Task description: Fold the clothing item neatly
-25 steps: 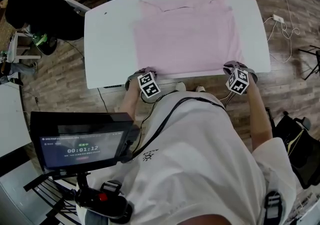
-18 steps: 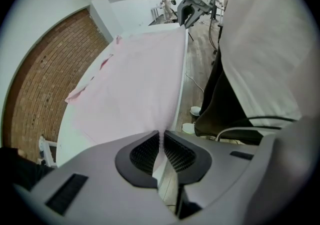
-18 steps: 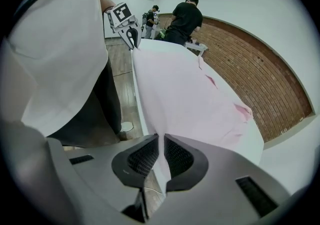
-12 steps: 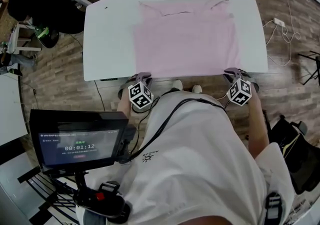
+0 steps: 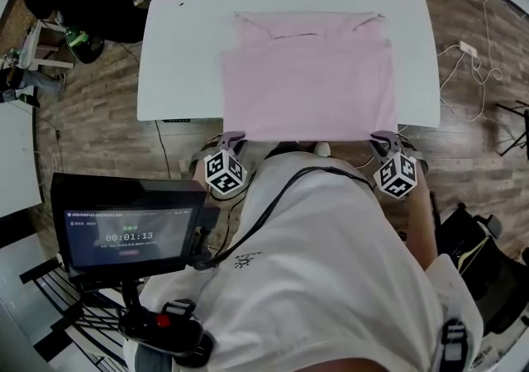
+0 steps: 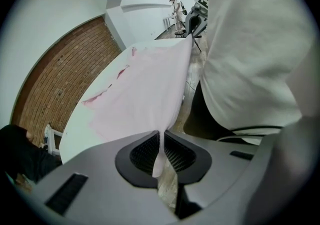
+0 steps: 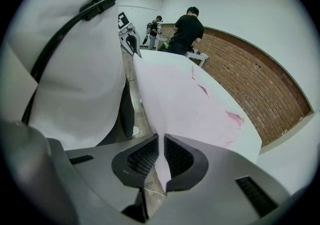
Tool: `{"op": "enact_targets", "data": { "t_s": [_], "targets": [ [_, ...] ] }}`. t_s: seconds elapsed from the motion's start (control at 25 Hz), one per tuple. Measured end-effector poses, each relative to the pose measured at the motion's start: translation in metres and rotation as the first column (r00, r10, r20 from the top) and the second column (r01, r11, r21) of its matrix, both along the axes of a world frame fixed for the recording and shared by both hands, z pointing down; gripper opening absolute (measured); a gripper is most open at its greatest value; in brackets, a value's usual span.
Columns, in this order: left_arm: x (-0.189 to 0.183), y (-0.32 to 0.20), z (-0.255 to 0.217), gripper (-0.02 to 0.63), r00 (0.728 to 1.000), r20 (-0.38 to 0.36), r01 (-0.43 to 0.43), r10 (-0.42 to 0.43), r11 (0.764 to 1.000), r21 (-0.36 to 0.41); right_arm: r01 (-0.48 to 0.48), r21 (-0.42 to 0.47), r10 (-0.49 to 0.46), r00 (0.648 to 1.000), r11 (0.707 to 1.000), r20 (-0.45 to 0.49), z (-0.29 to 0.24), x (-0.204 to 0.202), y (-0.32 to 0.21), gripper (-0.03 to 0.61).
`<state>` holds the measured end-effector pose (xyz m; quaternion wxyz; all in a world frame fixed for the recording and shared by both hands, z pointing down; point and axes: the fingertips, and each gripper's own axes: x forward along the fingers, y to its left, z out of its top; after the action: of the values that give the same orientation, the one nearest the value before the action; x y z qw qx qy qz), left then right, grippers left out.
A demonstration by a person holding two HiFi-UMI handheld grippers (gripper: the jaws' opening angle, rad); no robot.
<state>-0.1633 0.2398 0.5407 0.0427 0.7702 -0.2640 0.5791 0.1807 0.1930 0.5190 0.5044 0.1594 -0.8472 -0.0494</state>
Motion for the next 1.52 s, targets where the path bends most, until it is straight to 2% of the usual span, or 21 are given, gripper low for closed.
{"op": "enact_targets", "data": {
  "t_s": [0.28,0.56,0.72,1.0,1.24,1.52],
  "targets": [
    [-0.003,0.009,-0.017,0.035,1.000,0.009,0.005,-0.005,1.000,0.015,0.026,-0.003,-0.026,1.000,1.000,0.008,-0.017,-0.001,0.004,0.038],
    [0.000,-0.017,-0.053,0.032,1.000,0.007,0.029,-0.030,0.989,0.143,0.036,0.080,-0.037,0.999,0.996,0.016,-0.047,0.005,-0.025,0.038],
    [-0.007,-0.055,-0.073,0.020,1.000,0.013,0.019,-0.022,0.979,0.201,0.026,0.133,-0.028,1.000,0.991,0.013,-0.064,-0.001,-0.064,0.032],
    [-0.024,-0.125,-0.085,0.018,1.000,-0.004,-0.004,0.005,0.977,0.215,-0.006,0.183,0.002,1.000,0.983,0.019,-0.077,-0.018,-0.136,0.026],
    [-0.021,-0.181,-0.107,0.018,0.997,0.023,-0.082,0.079,0.962,0.260,-0.012,0.231,0.013,1.000,0.973,-0.002,-0.092,-0.011,-0.177,0.026],
    [-0.024,-0.279,-0.100,0.018,0.981,0.079,-0.192,0.177,0.945,0.265,0.012,0.260,0.003,0.998,0.966,-0.056,-0.084,-0.014,-0.258,0.026]
  ]
}}
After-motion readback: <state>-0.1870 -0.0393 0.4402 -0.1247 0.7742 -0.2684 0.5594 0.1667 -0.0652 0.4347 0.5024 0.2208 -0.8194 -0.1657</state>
